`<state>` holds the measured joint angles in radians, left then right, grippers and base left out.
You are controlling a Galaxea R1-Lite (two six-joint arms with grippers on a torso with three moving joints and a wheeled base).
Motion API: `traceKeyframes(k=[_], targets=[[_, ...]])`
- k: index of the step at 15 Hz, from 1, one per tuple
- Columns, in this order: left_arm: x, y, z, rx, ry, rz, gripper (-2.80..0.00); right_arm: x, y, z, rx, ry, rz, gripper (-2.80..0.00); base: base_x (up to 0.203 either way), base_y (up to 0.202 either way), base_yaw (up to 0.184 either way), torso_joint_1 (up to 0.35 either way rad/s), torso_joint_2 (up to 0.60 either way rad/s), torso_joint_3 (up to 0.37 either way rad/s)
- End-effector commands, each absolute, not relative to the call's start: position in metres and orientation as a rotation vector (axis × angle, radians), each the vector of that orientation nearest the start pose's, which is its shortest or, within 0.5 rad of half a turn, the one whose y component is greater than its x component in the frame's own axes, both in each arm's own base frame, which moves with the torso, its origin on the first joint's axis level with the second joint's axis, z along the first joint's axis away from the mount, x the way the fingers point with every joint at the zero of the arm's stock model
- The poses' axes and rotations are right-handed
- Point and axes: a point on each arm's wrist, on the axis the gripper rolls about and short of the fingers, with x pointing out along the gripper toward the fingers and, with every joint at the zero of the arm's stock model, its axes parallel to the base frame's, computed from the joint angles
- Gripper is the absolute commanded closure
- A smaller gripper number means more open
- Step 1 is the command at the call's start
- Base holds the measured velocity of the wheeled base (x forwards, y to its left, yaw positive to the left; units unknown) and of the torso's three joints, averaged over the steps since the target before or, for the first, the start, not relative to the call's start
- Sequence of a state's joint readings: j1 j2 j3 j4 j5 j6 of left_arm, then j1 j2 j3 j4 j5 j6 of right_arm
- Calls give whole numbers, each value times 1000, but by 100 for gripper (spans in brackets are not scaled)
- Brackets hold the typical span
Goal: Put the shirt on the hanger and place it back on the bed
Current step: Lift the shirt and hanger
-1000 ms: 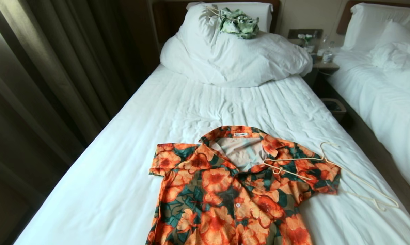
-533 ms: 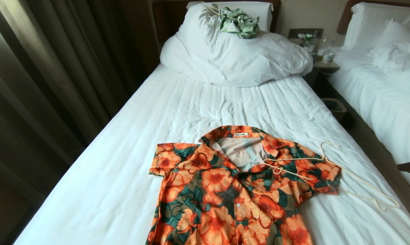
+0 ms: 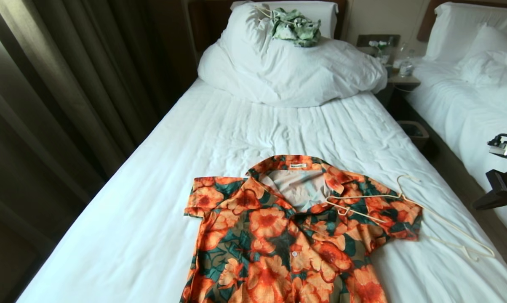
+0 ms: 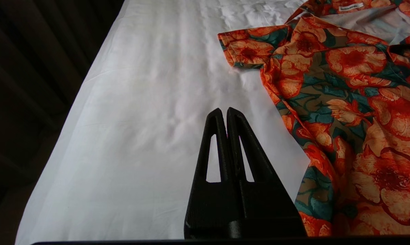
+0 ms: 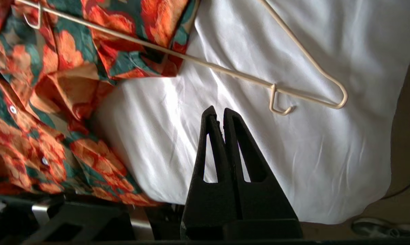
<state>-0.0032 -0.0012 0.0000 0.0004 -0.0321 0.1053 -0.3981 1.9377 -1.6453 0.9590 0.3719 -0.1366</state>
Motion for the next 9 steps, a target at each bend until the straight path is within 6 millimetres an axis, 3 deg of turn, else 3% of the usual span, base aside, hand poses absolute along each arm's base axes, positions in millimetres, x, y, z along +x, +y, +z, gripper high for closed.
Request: traceKeyframes(k=[1, 3, 5, 9], targets=[[-23, -1, 75, 106, -2, -35, 0, 328, -147, 166, 381, 1312, 166, 0, 0, 0, 0, 0, 0, 0], [-23, -1, 75, 106, -2, -35, 0, 336, -159, 153, 428, 1334, 265, 0, 0, 0, 0, 0, 0, 0], [-23, -1, 75, 106, 0, -35, 0, 335, -171, 141, 351, 1312, 414, 0, 0, 0, 0, 0, 0, 0], [-23, -1, 75, 106, -2, -35, 0, 356, -187, 108, 315, 1241, 500, 0, 0, 0, 0, 0, 0, 0]])
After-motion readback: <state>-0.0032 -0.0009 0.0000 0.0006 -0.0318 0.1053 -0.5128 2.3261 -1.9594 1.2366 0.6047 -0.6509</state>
